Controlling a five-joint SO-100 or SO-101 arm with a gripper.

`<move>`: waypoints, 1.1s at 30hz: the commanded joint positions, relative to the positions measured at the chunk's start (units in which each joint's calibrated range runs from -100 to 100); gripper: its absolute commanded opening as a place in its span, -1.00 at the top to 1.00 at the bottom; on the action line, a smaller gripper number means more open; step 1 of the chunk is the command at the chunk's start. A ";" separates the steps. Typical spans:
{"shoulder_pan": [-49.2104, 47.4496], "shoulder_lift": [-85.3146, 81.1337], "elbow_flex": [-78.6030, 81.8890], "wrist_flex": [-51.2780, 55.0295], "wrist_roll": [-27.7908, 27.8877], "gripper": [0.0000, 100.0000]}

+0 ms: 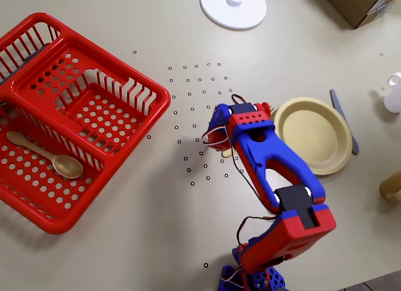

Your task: Push the fork on the left side of the plate

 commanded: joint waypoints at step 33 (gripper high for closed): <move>10.39 -10.58 13.66 -0.78 5.52 1.00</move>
